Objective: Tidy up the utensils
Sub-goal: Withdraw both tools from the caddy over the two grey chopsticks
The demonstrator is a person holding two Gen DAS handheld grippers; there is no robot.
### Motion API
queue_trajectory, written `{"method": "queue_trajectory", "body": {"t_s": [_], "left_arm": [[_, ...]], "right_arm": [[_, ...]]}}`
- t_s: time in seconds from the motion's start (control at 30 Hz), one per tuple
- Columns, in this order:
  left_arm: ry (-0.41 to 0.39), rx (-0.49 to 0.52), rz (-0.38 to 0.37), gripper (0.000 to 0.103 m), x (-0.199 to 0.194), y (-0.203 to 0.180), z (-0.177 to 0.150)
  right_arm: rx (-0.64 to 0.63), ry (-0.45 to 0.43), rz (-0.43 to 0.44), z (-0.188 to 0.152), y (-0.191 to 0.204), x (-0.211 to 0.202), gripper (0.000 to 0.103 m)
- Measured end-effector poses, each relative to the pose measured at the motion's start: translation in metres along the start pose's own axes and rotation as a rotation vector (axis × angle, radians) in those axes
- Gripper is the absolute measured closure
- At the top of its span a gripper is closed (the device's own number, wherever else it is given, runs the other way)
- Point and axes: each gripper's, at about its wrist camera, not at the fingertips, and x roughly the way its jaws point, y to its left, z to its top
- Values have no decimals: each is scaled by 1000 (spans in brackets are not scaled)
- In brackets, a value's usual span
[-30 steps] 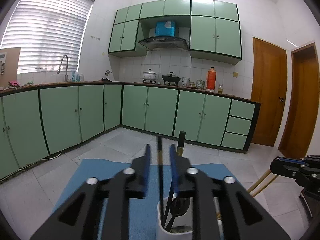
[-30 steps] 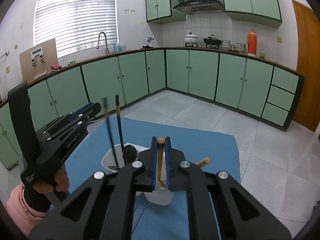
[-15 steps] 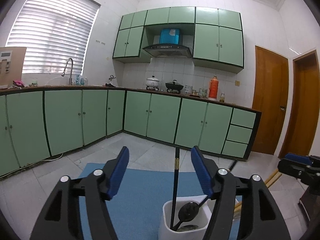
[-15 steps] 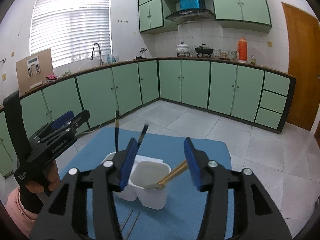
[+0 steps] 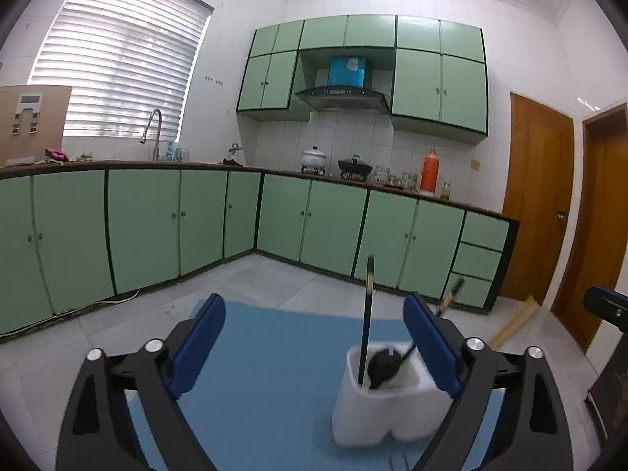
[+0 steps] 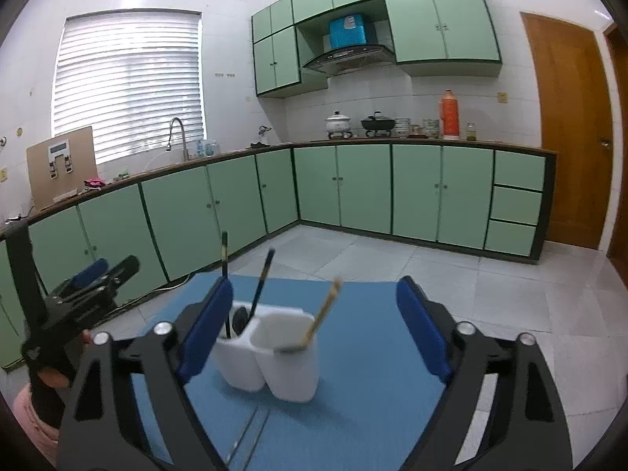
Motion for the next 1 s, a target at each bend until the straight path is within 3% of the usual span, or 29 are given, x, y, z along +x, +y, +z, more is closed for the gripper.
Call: {"method": "queue_trajectory", "body": {"t_s": [0.13, 0.6, 1.0], "left_arm": [[46, 21, -11, 7, -23, -2, -22], [193, 64, -11, 6, -83, -10, -108], [270, 127, 23, 6, -111, -6, -172]], "right_arm": [[-5, 23, -14, -33, 5, -12, 9], [-3, 182, 2, -133, 36, -39, 7], [-10, 218, -11, -195, 72, -58, 7]]}}
